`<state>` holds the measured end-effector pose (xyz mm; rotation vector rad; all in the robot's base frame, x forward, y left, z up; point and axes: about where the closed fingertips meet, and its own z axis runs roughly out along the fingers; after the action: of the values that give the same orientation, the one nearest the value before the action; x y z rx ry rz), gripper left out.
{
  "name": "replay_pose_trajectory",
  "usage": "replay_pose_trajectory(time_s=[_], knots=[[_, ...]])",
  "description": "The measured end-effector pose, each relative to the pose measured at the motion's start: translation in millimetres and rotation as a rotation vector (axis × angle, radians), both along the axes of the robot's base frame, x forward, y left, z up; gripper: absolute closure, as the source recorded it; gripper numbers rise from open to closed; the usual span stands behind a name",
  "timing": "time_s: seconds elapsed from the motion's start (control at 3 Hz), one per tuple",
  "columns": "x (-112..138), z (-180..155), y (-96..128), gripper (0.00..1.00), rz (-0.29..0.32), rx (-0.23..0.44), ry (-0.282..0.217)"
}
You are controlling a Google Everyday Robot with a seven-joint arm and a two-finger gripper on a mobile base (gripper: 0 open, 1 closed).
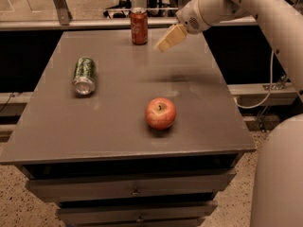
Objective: Move coke can near apple
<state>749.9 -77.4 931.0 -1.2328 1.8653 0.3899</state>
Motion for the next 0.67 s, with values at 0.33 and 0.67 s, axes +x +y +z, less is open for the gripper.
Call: replay_pose_trajectory(time_s=[0.33,0.67], knots=[[12.3,-7.4,21.8,0.0,-0.013,0.074,-0.036],[31.9,-15.0,46.3,0.0,-0.038,0.168,-0.09]])
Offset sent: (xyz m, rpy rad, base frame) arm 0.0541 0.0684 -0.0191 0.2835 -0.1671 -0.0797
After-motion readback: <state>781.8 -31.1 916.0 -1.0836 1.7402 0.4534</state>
